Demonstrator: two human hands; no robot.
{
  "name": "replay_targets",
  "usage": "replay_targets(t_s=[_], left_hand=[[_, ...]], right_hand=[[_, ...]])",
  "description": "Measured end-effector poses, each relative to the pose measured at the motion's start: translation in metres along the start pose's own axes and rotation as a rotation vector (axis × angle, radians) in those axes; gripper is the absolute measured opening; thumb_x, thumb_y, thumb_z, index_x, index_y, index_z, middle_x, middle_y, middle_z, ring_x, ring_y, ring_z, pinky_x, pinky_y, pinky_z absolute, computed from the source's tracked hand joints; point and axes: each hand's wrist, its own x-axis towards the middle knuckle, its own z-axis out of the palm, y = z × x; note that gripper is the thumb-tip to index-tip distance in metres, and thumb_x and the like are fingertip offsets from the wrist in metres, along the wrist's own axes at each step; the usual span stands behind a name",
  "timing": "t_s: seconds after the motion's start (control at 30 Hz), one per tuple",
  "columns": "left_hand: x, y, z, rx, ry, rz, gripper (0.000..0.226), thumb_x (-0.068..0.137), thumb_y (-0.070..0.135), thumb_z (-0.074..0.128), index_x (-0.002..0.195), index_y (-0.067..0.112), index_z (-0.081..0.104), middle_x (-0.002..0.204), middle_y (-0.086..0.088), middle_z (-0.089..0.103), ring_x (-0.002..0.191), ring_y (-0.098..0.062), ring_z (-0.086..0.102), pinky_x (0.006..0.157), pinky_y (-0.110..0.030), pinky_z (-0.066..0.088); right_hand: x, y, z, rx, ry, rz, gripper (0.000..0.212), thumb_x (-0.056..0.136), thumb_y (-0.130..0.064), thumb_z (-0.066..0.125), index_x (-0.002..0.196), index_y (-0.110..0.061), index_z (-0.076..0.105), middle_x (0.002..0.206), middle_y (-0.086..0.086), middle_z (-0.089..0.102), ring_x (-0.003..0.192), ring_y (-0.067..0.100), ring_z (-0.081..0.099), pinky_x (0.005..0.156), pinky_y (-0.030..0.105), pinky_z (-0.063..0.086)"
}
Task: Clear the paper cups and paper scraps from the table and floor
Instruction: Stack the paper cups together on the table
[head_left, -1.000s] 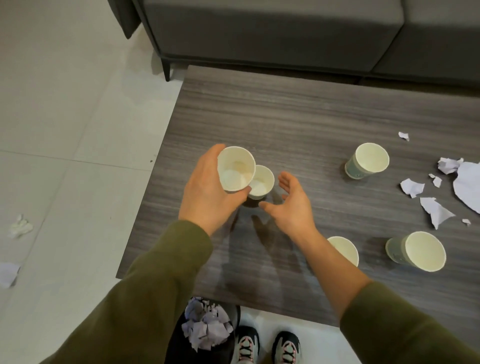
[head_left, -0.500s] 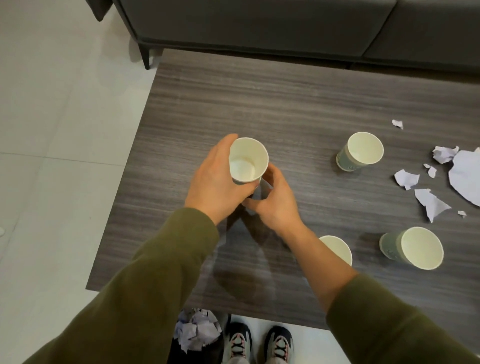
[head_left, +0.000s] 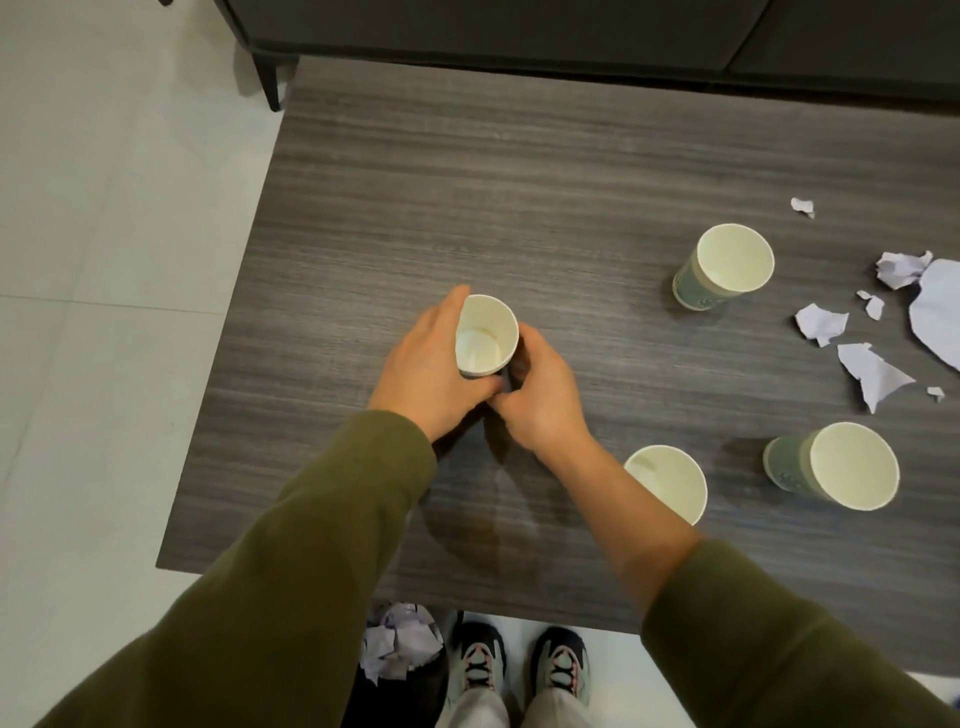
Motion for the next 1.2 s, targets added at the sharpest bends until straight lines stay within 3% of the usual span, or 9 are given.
replay_targets(t_s=[0.17,0.27,0.37,0.47,0.63,0.9,1.0,1.07,1.2], left_hand=[[-0.012,-0.003,0.001,-0.029,0.05,-0.003,0.067,0.068,0.025,0.077,0.123,0.029,0.04,0.117,0.005,0.057,0.108,-0.019,0.054,0.079,-0.026,0.04],[-0.022,0.005,-0.003,-0.051,0.11,-0.003,0.088,0.068,0.027,0.077,0.141,0.029,0.027,0.134,0.003,0.051,0.12,-0.02,0.049,0.088,-0.024,0.035],[-0.028,0.023,-0.018,-0.115,0.174,0.003,0.088,0.065,0.035,0.079,0.137,0.031,0.028,0.118,0.012,0.058,0.108,-0.016,0.055,0.077,-0.02,0.037],[-0.032,0.045,-0.036,-0.164,0.197,0.055,0.07,0.064,0.031,0.079,0.121,0.036,0.039,0.09,0.029,0.051,0.088,-0.002,0.051,0.065,-0.01,0.037],[-0.045,0.081,-0.056,-0.207,0.227,0.164,0.067,0.063,0.024,0.082,0.112,0.038,0.039,0.091,0.035,0.044,0.085,0.012,0.039,0.067,-0.003,0.034],[-0.073,0.13,-0.037,-0.222,0.089,0.224,0.07,0.066,0.027,0.08,0.121,0.034,0.038,0.089,0.032,0.047,0.087,-0.002,0.046,0.072,-0.019,0.035],[-0.083,0.138,-0.018,-0.213,0.029,0.267,0.065,0.066,0.024,0.079,0.106,0.054,0.037,0.091,0.03,0.049,0.083,0.005,0.049,0.068,-0.012,0.037],[-0.089,0.137,-0.005,-0.216,-0.007,0.272,0.069,0.066,0.023,0.08,0.098,0.063,0.033,0.094,0.034,0.048,0.085,0.014,0.046,0.067,-0.002,0.037],[-0.098,0.128,0.019,-0.19,-0.061,0.219,0.071,0.064,0.029,0.082,0.111,0.052,0.034,0.095,0.038,0.046,0.089,0.003,0.048,0.065,-0.004,0.035]], right_hand=[[-0.013,-0.002,0.003,0.003,-0.022,0.014,0.067,0.075,0.008,0.057,0.132,-0.024,0.046,0.12,-0.01,0.06,0.114,0.009,0.055,0.094,0.022,0.044],[-0.02,-0.012,0.001,0.024,0.0,-0.002,0.07,0.071,0.01,0.058,0.13,-0.025,0.048,0.096,-0.029,0.055,0.093,-0.009,0.055,0.075,0.003,0.042],[-0.026,-0.028,-0.009,0.035,0.04,-0.037,0.07,0.069,0.01,0.059,0.128,-0.027,0.048,0.087,-0.034,0.051,0.083,-0.019,0.052,0.07,0.0,0.042],[-0.034,-0.05,-0.027,0.039,0.081,-0.091,0.062,0.074,0.003,0.062,0.128,-0.027,0.048,0.095,-0.033,0.052,0.098,-0.006,0.052,0.084,0.011,0.04],[-0.056,-0.072,-0.073,0.014,0.121,-0.108,0.072,0.074,0.004,0.068,0.137,-0.016,0.039,0.137,-0.001,0.05,0.123,0.008,0.048,0.104,0.025,0.039],[-0.109,-0.058,-0.143,-0.094,0.189,-0.052,0.08,0.072,-0.001,0.071,0.14,-0.026,0.035,0.139,-0.013,0.045,0.126,0.006,0.043,0.102,0.016,0.033],[-0.128,-0.04,-0.156,-0.113,0.208,-0.016,0.086,0.07,-0.005,0.075,0.143,-0.026,0.033,0.119,-0.03,0.049,0.107,0.005,0.052,0.075,-0.004,0.035],[-0.136,-0.024,-0.161,-0.14,0.212,0.033,0.091,0.069,-0.008,0.076,0.145,-0.026,0.029,0.121,-0.014,0.059,0.102,0.015,0.055,0.065,-0.007,0.034],[-0.147,-0.001,-0.161,-0.127,0.145,0.108,0.097,0.071,-0.013,0.077,0.147,-0.028,0.019,0.145,-0.007,0.041,0.122,0.0,0.04,0.089,0.004,0.027]])
